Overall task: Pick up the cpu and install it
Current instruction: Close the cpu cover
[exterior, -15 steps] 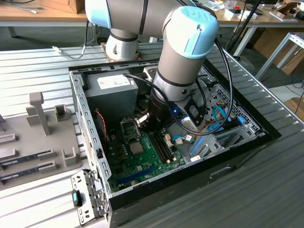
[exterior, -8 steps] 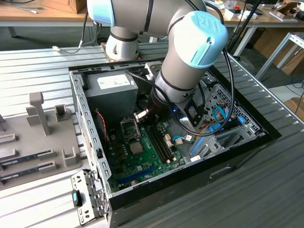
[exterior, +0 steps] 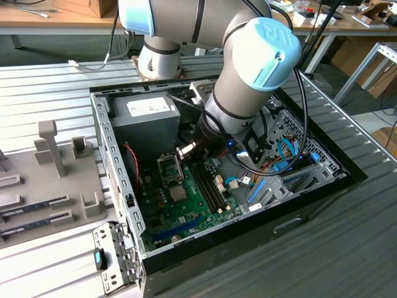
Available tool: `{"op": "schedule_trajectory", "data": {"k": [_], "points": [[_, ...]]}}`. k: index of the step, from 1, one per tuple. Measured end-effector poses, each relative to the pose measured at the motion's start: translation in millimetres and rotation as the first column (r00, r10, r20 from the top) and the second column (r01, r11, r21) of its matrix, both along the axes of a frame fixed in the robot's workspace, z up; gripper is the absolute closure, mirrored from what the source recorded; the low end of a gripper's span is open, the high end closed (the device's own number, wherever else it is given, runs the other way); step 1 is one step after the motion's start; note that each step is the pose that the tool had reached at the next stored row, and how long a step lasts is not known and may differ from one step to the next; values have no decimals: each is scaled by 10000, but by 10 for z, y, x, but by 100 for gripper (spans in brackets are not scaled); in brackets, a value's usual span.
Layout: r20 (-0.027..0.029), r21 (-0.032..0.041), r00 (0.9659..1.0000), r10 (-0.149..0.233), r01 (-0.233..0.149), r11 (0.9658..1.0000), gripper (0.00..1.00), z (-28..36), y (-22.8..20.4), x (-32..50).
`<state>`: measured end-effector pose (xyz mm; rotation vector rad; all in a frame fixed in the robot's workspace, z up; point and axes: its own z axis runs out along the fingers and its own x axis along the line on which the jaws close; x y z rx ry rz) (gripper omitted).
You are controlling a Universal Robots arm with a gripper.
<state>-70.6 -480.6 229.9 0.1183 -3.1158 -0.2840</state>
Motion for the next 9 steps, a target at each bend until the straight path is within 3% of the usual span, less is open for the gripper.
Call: {"op": "schedule_trajectory", "data": {"k": [3, 9], "points": [[-40, 12, 9992, 407, -407, 9992, 89, -41, 38, 35], [-51, 20, 9909, 1348, -1348, 9909, 89, -83, 69, 37]]}}
